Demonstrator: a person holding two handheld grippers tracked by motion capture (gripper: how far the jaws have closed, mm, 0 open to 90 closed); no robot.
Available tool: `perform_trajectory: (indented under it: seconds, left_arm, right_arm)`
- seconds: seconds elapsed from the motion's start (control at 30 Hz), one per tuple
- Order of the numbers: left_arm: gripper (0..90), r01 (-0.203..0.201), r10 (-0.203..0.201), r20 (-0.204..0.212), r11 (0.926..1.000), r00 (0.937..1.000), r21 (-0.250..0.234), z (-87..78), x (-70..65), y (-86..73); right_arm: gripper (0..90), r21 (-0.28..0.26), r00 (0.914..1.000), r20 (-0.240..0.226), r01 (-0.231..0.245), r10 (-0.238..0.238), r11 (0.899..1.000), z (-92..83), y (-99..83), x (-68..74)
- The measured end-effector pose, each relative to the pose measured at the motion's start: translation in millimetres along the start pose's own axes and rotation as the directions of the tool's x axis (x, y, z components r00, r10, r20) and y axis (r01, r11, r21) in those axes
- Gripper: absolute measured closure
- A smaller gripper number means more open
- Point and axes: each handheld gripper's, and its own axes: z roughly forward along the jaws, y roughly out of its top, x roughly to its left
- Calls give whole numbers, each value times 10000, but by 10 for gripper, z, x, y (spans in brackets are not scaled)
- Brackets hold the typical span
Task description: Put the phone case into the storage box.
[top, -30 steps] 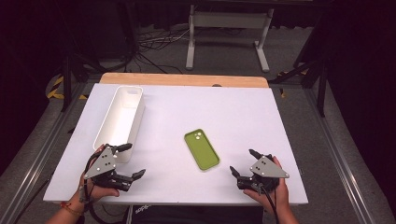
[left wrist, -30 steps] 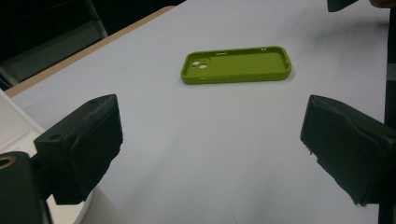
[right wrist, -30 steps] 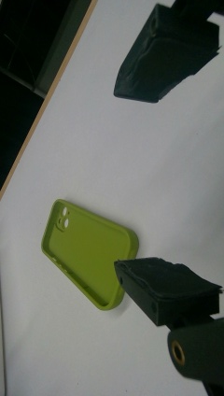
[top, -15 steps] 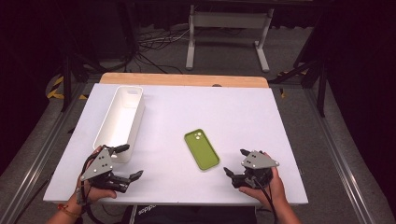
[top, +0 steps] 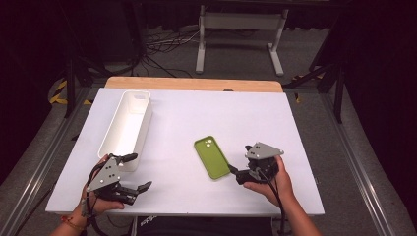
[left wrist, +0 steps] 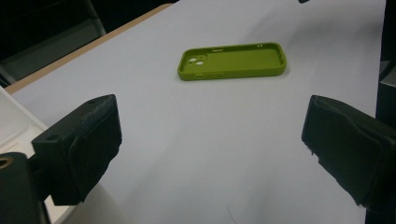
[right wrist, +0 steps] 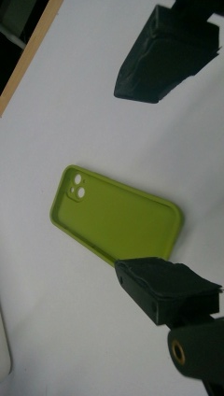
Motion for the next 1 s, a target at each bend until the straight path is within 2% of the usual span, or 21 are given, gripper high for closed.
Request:
perform_trajectory:
  seconds: [0.07, 0.13, 0.2, 0.27, 0.37, 0.57, 0.67, 0.8, 0.97, 1.0]
  left_arm:
    - [59, -15, 16, 62, 10000, 10000, -34, -2, -2, -5]
    - [58, -65, 66, 107, 9999, 9999, -87, -2, -5, -12]
    - [59, -71, 70, 102, 10000, 9999, 18, -5, -3, -13]
    - [59, -27, 27, 80, 10000, 10000, 47, -8, -7, -18]
    - [59, -30, 29, 67, 10000, 10000, 40, -12, -10, -16]
    - [59, -91, 90, 82, 9998, 9999, 161, -16, -29, -19]
    - [59, 3, -4, 76, 9999, 10000, 102, -18, -38, -31]
    - [62, -34, 32, 93, 9998, 10000, 212, -15, -34, -25]
    - [66, -74, 70, 134, 9997, 9999, 248, 12, -50, -23]
    - [65, -97, 92, 177, 9996, 9998, 279, 17, -58, -17]
  right_arm:
    - [183, 216, 9997, -172, 159, -155, 9996, 80, 136, -57]
    - [185, 426, 9987, -512, 37, -15, 9991, 135, 225, -106]
    - [182, 553, 9985, -539, 34, -4, 9985, 175, 291, -132]
    - [162, 672, 9968, -796, -43, 96, 9977, 225, 363, -163]
    - [159, 824, 9973, -731, -26, 86, 9966, 324, 465, -193]
    - [158, 1538, 9973, -729, -9, 122, 9881, 597, 596, -211]
    - [171, 1966, 9976, -659, -82, 216, 9804, 707, 616, -212]
    - [266, 2431, 9979, -562, -175, 321, 9699, 873, 626, -244]
    - [341, 2906, 9960, -411, -639, 792, 9547, 1027, 613, -327]
    - [372, 3047, 9947, -383, -796, 957, 9491, 1057, 613, -344]
